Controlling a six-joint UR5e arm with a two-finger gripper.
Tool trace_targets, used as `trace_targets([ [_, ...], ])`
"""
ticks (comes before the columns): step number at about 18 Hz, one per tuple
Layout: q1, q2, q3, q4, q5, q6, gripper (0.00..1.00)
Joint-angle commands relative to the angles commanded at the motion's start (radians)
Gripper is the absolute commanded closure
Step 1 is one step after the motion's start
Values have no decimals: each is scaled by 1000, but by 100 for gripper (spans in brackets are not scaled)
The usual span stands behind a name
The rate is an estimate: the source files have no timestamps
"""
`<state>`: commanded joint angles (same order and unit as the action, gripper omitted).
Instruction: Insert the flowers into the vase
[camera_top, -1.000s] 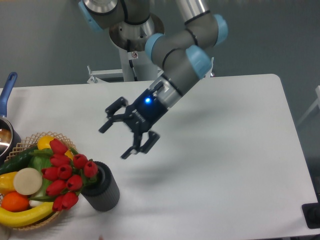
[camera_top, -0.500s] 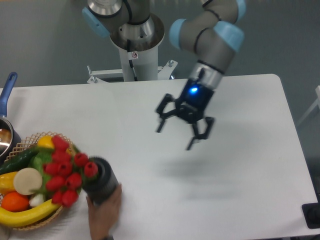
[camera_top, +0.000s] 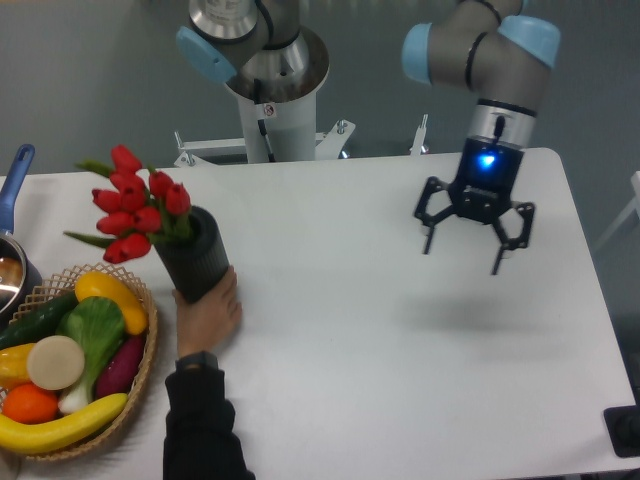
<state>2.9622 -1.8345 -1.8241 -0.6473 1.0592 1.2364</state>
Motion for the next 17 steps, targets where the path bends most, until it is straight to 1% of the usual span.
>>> trace_targets([
  [2, -3, -9, 6, -2, 82, -5, 0],
  [3, -3, -12, 20, -8, 129, -12, 0],
  [4, -3, -14, 28, -37, 174, -11, 0],
  [5, -3, -15, 51, -95, 215, -6, 0],
  [7, -3, -28, 89, -153, 252, 0, 0],
  [8, -3, -40, 120, -173, 274, 0, 0],
  [9, -3, -52, 146, -208, 301, 2, 0],
  [11, -5, -74, 215, -300, 364, 2, 0],
  [12, -17, -90, 256, -351, 392, 2, 0],
  [14, -41, -129, 322, -425, 448, 2, 0],
  [15, -46, -141, 344, -449, 479, 3, 0],
  [17, -57, -147, 365, -459, 493, 3, 0],
])
